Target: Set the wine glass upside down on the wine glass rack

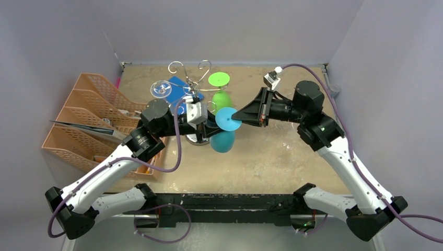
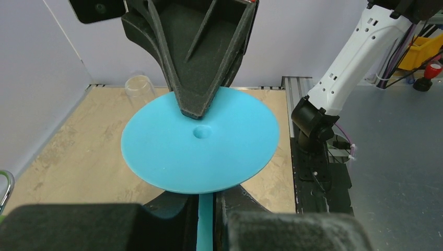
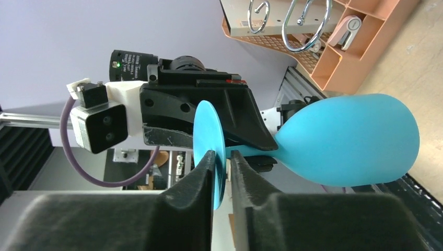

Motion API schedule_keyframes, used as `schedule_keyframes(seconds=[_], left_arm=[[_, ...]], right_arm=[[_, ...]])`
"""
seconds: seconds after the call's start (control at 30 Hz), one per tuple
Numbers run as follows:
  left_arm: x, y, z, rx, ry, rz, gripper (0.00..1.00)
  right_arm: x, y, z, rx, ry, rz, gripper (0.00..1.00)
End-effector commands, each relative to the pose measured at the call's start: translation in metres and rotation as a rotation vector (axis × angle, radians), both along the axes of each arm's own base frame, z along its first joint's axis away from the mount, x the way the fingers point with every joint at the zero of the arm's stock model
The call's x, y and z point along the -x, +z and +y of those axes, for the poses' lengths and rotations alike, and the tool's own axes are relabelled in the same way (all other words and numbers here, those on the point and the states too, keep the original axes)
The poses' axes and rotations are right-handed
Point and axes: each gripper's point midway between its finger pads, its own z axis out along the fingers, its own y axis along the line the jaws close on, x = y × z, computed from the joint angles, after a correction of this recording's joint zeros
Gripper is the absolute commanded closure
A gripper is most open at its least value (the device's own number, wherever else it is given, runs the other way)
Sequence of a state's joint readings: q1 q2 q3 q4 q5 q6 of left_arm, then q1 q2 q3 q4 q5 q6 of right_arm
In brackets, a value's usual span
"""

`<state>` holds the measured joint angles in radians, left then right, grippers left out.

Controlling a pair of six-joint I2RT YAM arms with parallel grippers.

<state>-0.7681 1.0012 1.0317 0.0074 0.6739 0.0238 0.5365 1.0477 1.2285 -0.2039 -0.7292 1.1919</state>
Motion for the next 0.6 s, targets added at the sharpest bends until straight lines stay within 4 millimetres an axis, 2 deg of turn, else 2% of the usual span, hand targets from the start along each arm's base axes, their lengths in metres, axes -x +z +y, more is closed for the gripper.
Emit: schedule_keyframes(seconds=[0.0, 0.1, 0.13, 0.23, 0.3, 0.37, 0.43, 0.57], left_arm=[[0.009, 0.014, 0.004, 0.046, -0.025, -0.081, 1.0], [0.01, 0.014, 0.004, 0.05, -0.029, -0.072, 0.99], [0.01, 0.015, 0.005, 0.053, -0.021, -0.06, 0.92], [0.0, 0.013, 0.01, 0.048, 0.066, 0.034, 0.62], [0.001, 0.002, 0.016, 0.011, 0.097, 0.093, 0.43], [0.002, -0.003, 0.023, 0.004, 0.125, 0.118, 0.32], [0.003, -0.001, 0.031, 0.011, 0.161, 0.126, 0.27], [0.006, 0.006, 0.046, 0.03, 0.222, 0.125, 0.24]], right_arm=[[0.001, 0.004, 0.003, -0.039, 0.011, 0.027, 0.87], [-0.002, 0.006, 0.006, -0.064, 0.002, 0.056, 1.0], [-0.004, 0.005, 0.006, -0.067, -0.001, 0.065, 1.0], [-0.009, 0.007, 0.008, -0.069, -0.017, 0.076, 1.0], [-0.011, 0.012, 0.007, -0.066, -0.032, 0.065, 1.0], [-0.012, 0.011, 0.004, -0.038, -0.053, 0.055, 1.0], [-0.012, 0.008, 0.001, -0.005, -0.076, 0.061, 1.0], [-0.02, 0.008, -0.013, 0.06, -0.191, 0.028, 1.0]])
